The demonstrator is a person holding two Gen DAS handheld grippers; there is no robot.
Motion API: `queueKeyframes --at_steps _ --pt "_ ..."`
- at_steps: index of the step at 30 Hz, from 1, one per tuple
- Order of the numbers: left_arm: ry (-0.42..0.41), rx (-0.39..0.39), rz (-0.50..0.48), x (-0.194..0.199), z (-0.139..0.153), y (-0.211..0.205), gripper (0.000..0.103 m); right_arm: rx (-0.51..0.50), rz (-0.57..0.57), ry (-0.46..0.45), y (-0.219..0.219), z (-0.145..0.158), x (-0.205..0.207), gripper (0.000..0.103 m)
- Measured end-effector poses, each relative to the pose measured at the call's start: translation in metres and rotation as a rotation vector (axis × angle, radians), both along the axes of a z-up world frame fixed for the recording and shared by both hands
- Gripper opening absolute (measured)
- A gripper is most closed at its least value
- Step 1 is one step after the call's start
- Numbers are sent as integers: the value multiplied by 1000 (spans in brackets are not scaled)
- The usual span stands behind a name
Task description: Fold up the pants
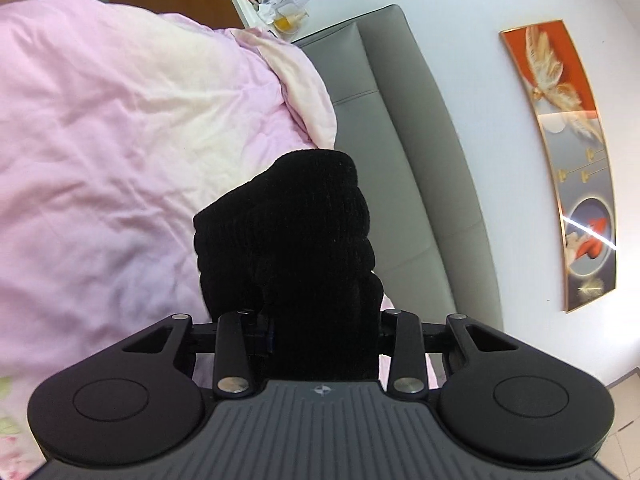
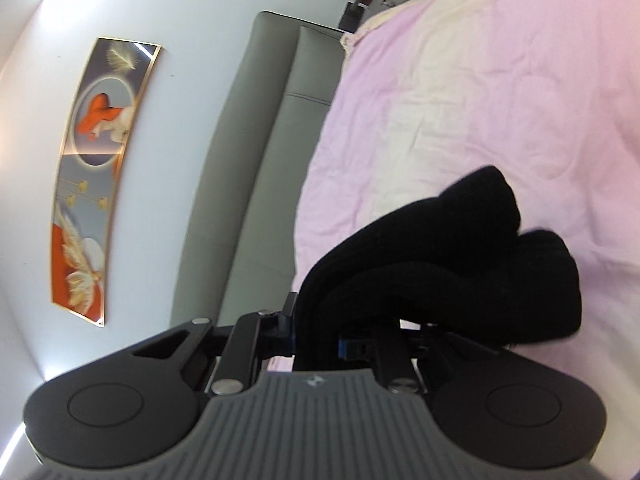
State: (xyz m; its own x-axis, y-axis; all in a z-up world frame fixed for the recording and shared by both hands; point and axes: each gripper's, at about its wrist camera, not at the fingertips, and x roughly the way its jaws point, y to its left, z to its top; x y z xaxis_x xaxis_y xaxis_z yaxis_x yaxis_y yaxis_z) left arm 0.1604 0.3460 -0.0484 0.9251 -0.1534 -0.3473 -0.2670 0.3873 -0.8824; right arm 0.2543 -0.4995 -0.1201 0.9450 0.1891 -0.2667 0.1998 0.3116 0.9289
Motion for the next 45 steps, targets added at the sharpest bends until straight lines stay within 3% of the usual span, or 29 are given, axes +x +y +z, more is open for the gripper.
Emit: queueKeyframes --at_steps 2,4,7,9,10,12,13,15,17,19,23,25,28,30,33,36,40,45 --pt "33 50 2 -15 -1 5 41 6 11 4 -2 4 -34 13" --pt "118 99 -9 -35 -18 12 41 6 37 63 -2 -9 -63 13" --pt "304 92 -21 -58 -64 21 41 -19 84 285 -1 -53 -94 13" --pt "370 90 -14 -68 -94 26 42 29 71 475 -3 -95 -113 18" --pt "374 98 -7 -72 -103 28 45 62 49 499 -5 -113 -122 22" --pt "343 68 2 -74 -114 35 47 182 -10 503 -9 -133 -134 26" --pt "346 58 10 -73 -113 36 49 160 -8 493 -8 -128 -132 28" --pt "361 74 10 -69 -104 37 51 19 -11 498 -7 -106 -124 36" --pt "376 108 -4 -62 -92 38 52 -26 -34 468 -9 -99 -119 41" --pt "398 182 -22 -58 -78 37 55 28 -81 468 -14 -108 -121 41" --pt "436 231 -39 -59 -62 33 60 181 -166 447 -21 -124 -142 43" --pt "502 297 40 -65 -53 33 79 165 -167 448 -19 -120 -140 45" --pt "537 422 208 -86 -27 38 79 153 -162 444 -19 -122 -141 49" --pt "508 495 240 -89 -7 33 83 168 -170 440 -20 -126 -140 51" --pt "457 587 141 -76 14 -1 88 166 -175 436 -18 -123 -143 53" --pt "408 667 -58 -52 21 -61 88 130 -158 436 -14 -122 -138 55" --pt "332 716 -328 -27 8 -165 88 105 -141 436 -10 -120 -137 55" --pt "299 745 -555 -2 -23 -283 88 98 -150 432 -9 -119 -140 55"
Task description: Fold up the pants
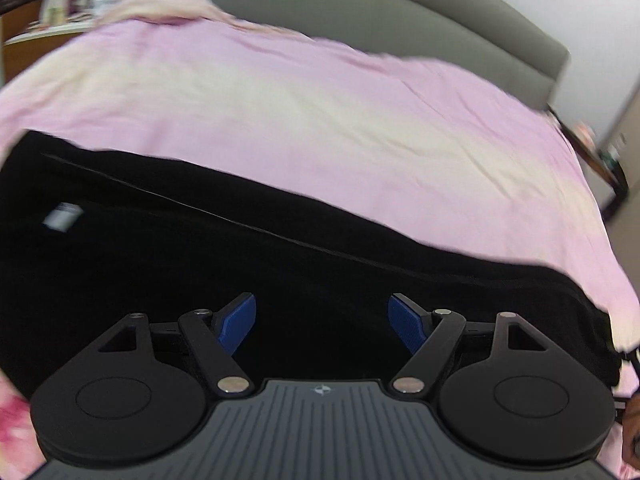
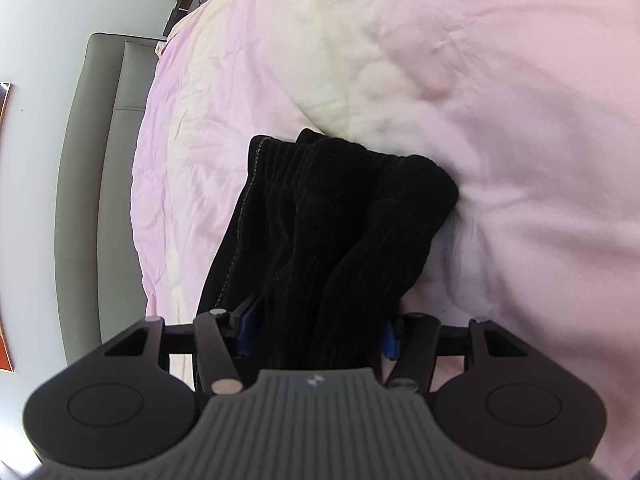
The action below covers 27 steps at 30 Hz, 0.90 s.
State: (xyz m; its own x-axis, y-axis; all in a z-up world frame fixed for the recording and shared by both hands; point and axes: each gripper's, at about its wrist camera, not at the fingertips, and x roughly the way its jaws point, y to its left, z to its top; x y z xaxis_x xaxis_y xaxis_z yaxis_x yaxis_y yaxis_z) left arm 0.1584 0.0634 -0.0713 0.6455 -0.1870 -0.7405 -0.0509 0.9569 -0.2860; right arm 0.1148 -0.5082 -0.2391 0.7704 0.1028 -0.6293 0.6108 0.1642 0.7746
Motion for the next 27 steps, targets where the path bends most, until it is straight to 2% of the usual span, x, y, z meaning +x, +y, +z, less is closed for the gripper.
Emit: queueKeyframes --at_steps 3,6,7,8,9,11,13,19,21,22,24,26,27 --pt "21 31 -86 6 -17 -57 88 11 -16 -2 -2 -3 -2 53" --pt "70 101 -160 7 -38 -98 88 19 -26 -8 -3 -5 -4 51" --pt "98 135 -187 8 -48 -108 89 13 -27 -10 -2 -4 -4 47" --pt "118 167 -202 9 -60 -115 91 -3 -25 -9 -2 -3 -5 38" --pt "113 183 -201 6 -70 -118 93 -23 -20 -10 -2 -1 -5 32" --pt "65 168 -187 -3 -81 -114 95 -62 -7 -6 -1 1 -3 27" --pt "60 126 -169 -7 -85 -107 96 -85 2 0 1 2 -1 25" --pt "91 122 -148 -4 -87 -109 96 -159 14 22 6 0 3 20" --pt "100 105 -142 -4 -86 -104 96 -284 34 1 15 20 6 18" --pt "103 95 -140 -3 -86 -102 96 -406 68 -33 26 40 9 17" --pt "93 79 -126 -2 -83 -96 94 -720 176 -144 62 90 16 16" --pt "60 62 -90 -4 -79 -91 84 -1026 279 -264 113 129 17 16" --pt "47 40 -69 -8 -76 -84 79 -1145 342 -319 140 141 17 16"
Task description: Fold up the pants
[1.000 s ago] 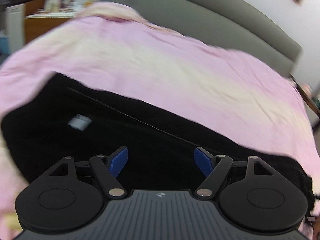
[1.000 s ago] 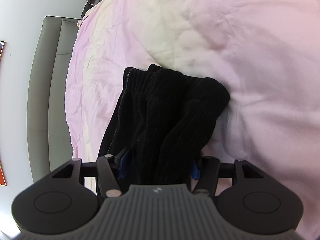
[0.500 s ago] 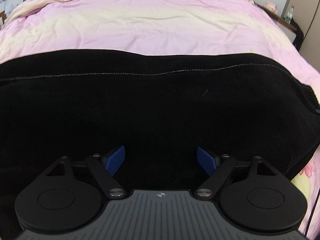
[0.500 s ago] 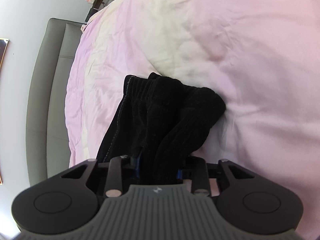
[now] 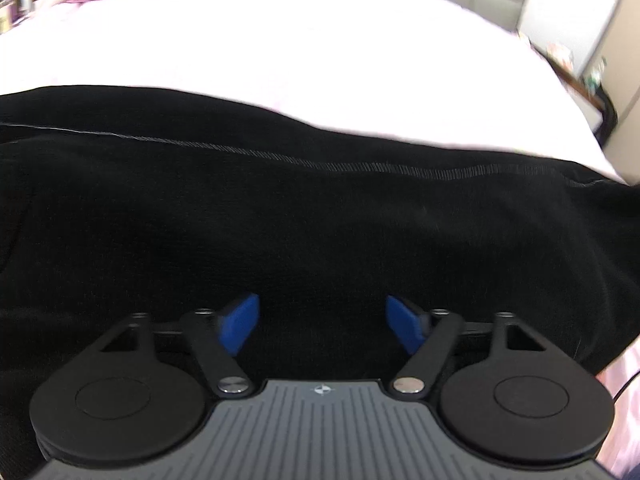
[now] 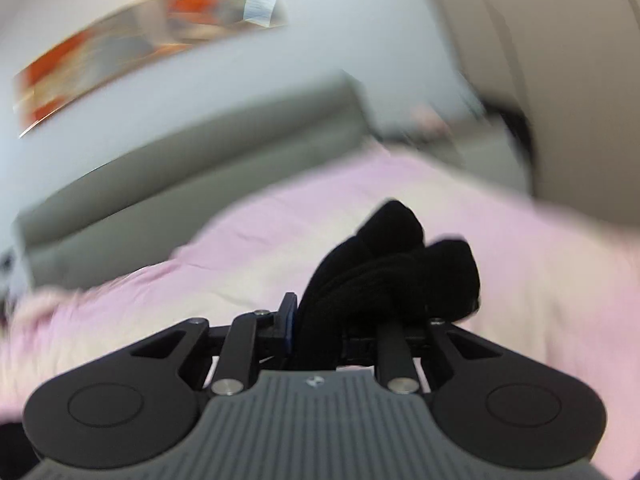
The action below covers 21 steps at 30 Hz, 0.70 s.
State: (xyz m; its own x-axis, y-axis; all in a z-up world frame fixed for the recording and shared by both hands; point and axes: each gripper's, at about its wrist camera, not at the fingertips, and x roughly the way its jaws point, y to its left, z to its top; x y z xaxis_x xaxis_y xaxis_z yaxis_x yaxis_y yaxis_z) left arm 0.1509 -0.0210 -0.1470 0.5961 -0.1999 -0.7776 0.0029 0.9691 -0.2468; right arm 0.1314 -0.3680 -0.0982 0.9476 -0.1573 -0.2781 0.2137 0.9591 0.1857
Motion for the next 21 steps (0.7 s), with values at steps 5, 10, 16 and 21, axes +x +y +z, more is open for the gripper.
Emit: queueKeyframes --at_steps 5,10,16,21 --pt "-55 -124 151 -22 22 63 85 -522 338 19 148 -8 8 14" --pt "-52 -97 199 -51 27 118 88 -941 716 270 255 -108 6 18" --pt "-29 -119 204 -74 15 147 88 -1111 761 347 283 -126 -16 32" --pt "-27 -158 173 -64 14 136 89 -893 927 383 260 -80 -37 60"
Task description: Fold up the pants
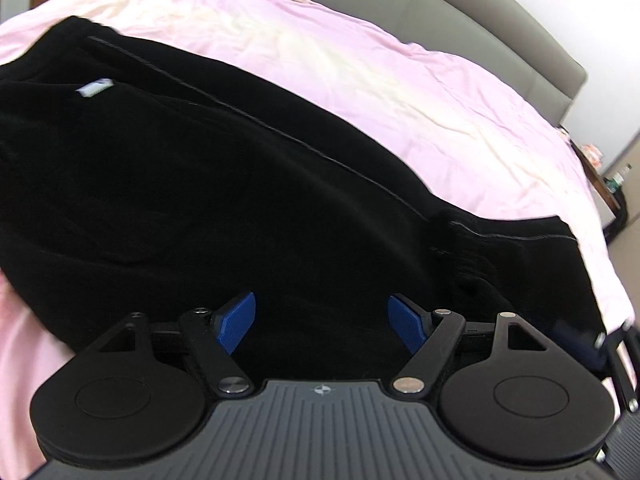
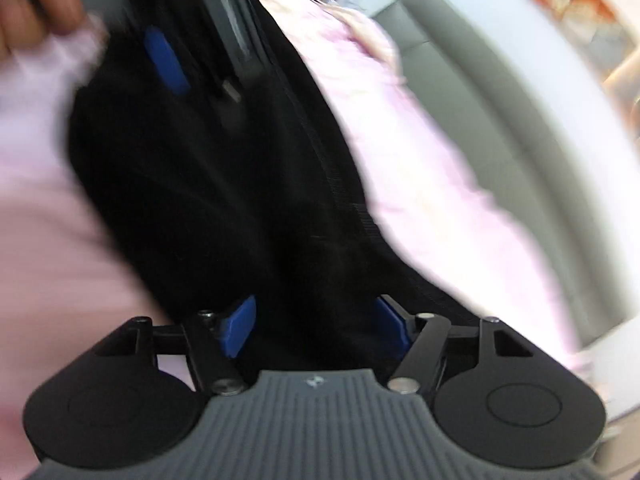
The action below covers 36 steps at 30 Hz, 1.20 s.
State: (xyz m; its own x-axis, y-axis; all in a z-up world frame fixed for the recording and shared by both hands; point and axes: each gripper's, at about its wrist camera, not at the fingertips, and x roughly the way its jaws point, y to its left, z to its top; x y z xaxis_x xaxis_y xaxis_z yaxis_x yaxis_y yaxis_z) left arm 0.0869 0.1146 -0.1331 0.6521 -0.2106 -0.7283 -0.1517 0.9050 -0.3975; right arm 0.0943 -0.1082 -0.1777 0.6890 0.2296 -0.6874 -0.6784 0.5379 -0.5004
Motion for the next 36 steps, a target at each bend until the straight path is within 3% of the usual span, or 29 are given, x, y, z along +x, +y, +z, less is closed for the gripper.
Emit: queueKeyframes --at_steps 2,8,11,13,16,23,24,26,28,30,33,36 --pt "-11 -4 -36 5 3 -9 89 124 -50 65 -17 18 2 52" --pt "-13 6 -98 6 8 -33 90 391 -328 15 -63 46 39 28" --pt "-8 12 -96 2 14 -45 90 470 -363 21 -62 43 56 23" --pt "-9 11 -92 0 17 -49 90 497 -361 59 -58 32 65 20" --pt "-14 32 -110 12 19 -69 90 428 -359 202 -51 -5 72 21" --pt "-31 65 -150 46 20 -116 90 519 -351 233 -67 -10 45 17" --pt "-30 100 -168 51 17 -124 91 545 -373 220 -73 -10 43 17" --pt "47 217 -197 64 2 -139 93 602 -435 175 -84 -1 45 18" --pt "54 190 -186 64 -9 -136 99 697 -499 137 -111 8 41 19" --pt "45 163 -183 61 -13 -130 99 760 -581 166 -128 8 50 18" --pt "36 178 -208 60 -15 -128 100 739 -704 281 -139 -14 67 12" --pt "25 194 -200 56 -8 -128 101 730 -681 241 -132 -15 67 15"
